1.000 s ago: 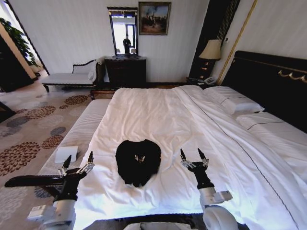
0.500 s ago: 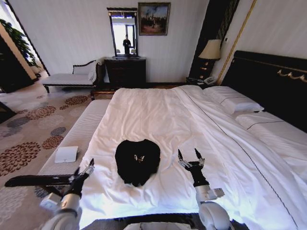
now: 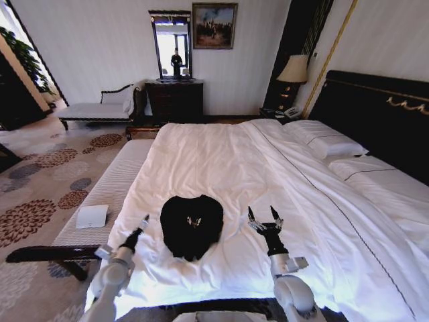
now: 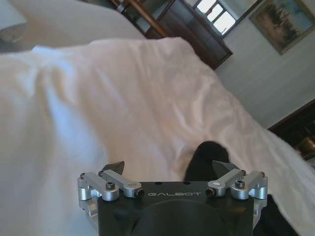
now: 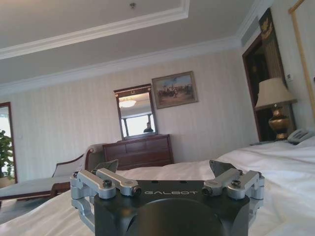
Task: Fold the clothes on the bed.
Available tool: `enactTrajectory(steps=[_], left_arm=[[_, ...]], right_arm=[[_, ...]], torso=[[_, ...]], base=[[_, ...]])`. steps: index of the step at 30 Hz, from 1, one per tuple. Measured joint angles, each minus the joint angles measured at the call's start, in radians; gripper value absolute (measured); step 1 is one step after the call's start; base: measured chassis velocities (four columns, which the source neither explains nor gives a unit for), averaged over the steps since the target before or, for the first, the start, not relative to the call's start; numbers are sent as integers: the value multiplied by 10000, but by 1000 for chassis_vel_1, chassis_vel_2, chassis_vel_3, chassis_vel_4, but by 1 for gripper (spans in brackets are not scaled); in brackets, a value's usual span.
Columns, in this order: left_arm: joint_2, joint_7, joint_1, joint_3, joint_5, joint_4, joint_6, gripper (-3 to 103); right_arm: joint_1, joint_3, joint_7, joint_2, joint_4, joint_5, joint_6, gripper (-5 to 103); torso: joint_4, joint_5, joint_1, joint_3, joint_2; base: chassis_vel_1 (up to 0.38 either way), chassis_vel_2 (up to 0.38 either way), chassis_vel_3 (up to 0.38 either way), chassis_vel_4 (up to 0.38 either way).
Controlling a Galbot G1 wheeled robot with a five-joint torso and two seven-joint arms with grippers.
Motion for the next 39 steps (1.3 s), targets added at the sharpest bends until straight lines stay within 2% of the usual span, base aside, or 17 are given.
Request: enactTrajectory(steps=[3, 8, 13, 24, 25, 32, 35, 36, 39], left_arm=[[-163, 85, -503, 109, 162, 649, -129, 100], [-455, 79, -1081, 312, -134, 766, -177, 100], [-693, 54, -1250, 592, -145, 670, -188, 100], [-983, 132, -1774, 991, 145, 1414, -327, 100], [-1000, 163, -1816, 995, 155, 1506, -353, 103], [-1083, 234, -1952, 910, 137, 1801, -466, 92], [-1096, 235, -1982, 885, 138, 1856, -475, 76], [-1106, 235, -1995, 879, 138, 1867, -476, 76], [-1137, 236, -2001, 861, 141, 1875, -477, 64]], right_arm=[[133, -83, 41, -71, -179, 55, 48, 100], [123, 24, 187, -130, -51, 234, 46, 100], [54, 28, 198, -84, -94, 215, 78, 100], [48, 76, 380, 91, -189, 232, 115, 100], [48, 100, 390, 91, -200, 237, 116, 100], [36, 223, 413, 146, -273, 262, 193, 100], [41, 212, 415, 148, -336, 263, 211, 100], [56, 197, 415, 148, -348, 261, 211, 100], [94, 170, 415, 151, -366, 255, 211, 100]], torso=[[3, -2, 0, 0, 0], [-2, -4, 1, 0, 0], [-1, -2, 0, -1, 0], [-1, -2, 0, -1, 0], [-1, -2, 0, -1, 0], [0, -2, 0, -2, 0], [0, -3, 0, -2, 0], [-1, -2, 0, -1, 1], [0, -3, 0, -2, 1]], base=[[0, 0, 0, 0], [0, 0, 0, 0], [0, 0, 0, 0], [0, 0, 0, 0], [0, 0, 0, 0], [0, 0, 0, 0], [0, 0, 0, 0], [0, 0, 0, 0], [0, 0, 0, 0]])
